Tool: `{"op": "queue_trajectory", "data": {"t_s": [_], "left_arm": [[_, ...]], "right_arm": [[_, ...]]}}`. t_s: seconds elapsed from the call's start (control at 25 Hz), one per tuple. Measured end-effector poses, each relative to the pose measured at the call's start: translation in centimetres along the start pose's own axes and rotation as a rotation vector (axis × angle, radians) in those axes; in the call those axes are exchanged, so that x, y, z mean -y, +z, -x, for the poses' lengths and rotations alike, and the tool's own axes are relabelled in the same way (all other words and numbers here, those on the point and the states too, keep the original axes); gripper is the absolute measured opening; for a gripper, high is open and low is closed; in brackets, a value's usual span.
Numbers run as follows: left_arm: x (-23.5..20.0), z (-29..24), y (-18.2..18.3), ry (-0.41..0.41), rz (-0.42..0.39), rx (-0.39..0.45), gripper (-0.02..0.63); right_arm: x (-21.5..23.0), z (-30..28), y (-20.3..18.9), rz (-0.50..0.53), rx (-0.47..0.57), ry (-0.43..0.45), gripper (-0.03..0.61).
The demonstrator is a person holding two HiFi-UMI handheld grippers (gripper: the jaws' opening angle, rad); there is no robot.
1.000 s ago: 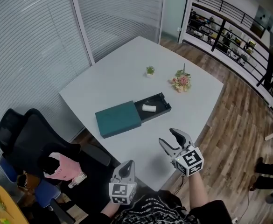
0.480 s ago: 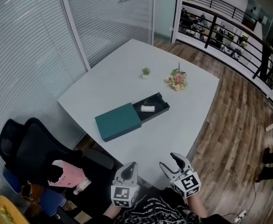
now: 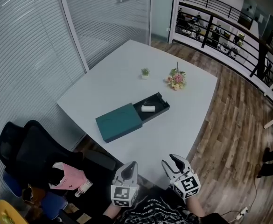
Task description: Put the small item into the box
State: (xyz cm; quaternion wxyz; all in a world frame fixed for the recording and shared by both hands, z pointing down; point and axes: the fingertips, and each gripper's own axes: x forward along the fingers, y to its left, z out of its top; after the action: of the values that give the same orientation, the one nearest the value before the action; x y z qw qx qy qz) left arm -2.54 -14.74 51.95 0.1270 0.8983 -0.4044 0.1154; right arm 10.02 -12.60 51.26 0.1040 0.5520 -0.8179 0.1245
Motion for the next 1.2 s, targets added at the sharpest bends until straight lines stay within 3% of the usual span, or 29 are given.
{"op": "queue_trajectory", "data": {"t_s": [0.28, 1.2], "left_arm": [[0.4, 0.0, -0.5, -0.040, -0.031, -0.006, 0.017], [-0.5, -1.3, -0.6, -0.106, -0.041, -0.031, 0.017]], "right_arm": [[-0.3, -0.3, -0.4, -0.028, 0.007, -0.035, 0.016], [-1.1, -1.7, -0.4, 0.034, -0.036, -0.061, 0.008]]}}
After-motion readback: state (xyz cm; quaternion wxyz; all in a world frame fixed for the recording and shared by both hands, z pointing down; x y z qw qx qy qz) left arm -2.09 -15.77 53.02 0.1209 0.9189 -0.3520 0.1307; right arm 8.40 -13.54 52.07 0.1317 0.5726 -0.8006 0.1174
